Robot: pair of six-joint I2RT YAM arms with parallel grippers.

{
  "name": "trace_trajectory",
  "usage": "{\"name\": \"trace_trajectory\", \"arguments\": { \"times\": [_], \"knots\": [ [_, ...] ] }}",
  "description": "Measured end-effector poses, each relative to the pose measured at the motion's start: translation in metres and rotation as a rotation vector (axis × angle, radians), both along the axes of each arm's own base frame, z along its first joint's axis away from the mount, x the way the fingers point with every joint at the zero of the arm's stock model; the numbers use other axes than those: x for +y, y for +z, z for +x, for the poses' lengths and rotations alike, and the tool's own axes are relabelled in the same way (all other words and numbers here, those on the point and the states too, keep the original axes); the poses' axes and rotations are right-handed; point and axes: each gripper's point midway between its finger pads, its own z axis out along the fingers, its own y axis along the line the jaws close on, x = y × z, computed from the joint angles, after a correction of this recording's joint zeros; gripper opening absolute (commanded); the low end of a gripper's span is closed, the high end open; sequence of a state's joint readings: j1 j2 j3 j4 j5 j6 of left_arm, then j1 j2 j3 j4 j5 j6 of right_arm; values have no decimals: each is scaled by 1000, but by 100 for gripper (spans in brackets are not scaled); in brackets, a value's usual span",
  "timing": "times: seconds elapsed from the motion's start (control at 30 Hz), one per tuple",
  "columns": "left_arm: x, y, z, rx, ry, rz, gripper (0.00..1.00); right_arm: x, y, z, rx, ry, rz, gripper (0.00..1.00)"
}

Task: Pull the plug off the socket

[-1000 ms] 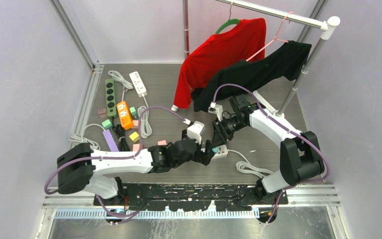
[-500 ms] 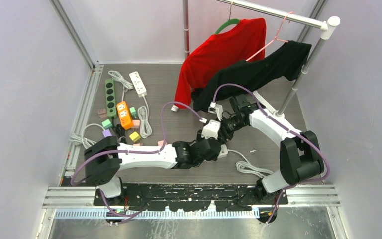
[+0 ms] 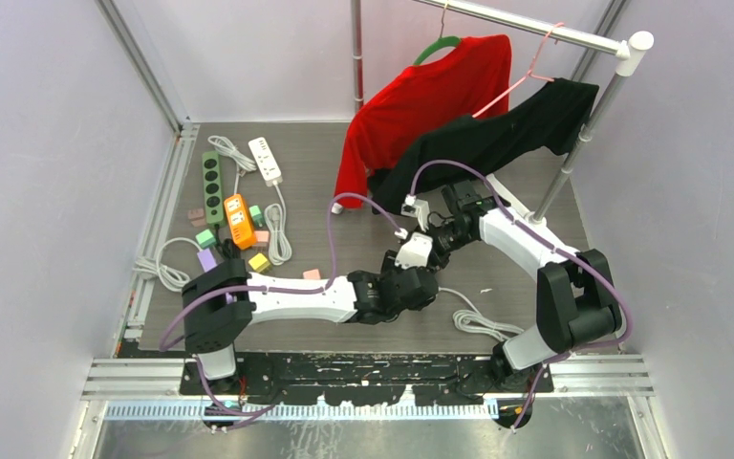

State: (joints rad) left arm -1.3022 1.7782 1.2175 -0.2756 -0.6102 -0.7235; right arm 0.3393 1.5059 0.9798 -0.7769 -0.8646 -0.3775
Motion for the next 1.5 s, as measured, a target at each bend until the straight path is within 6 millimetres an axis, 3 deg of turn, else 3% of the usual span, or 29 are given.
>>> {"name": "trace_trajectory", "arguments": {
  "times": [0.17, 0.3, 0.33, 0.63, 0.87, 1.07, 1.2, 1.37, 1.5],
  "knots": [
    [1, -4, 2, -30, -12, -19, 50, 0, 0, 0, 1, 1, 1, 14],
    [-1, -2, 2, -51, -33, -35, 4, 1, 1, 1, -4, 4, 6, 21],
    [-1, -2, 2, -54, -34, -39, 0, 1, 2, 1, -4, 3, 7, 23],
    [4, 0, 0, -81, -74, -38, 0, 2, 5, 0, -16, 28, 15, 62],
    [36, -11, -9, -95, -118, 9, 0, 1, 8, -2, -48, 80, 29, 69],
    [78, -24, -13, -101, -115, 71, 0, -2, 10, -7, -60, 108, 32, 69],
    [107, -15, -7, -109, -74, 76, 0, -2, 11, -8, -66, 116, 32, 69],
    [156, 15, 25, -119, 62, -6, 0, -3, 11, -9, -67, 120, 31, 70],
    [210, 31, 54, -125, 221, -78, 0, -3, 10, -9, -69, 123, 31, 69]
  ]
}}
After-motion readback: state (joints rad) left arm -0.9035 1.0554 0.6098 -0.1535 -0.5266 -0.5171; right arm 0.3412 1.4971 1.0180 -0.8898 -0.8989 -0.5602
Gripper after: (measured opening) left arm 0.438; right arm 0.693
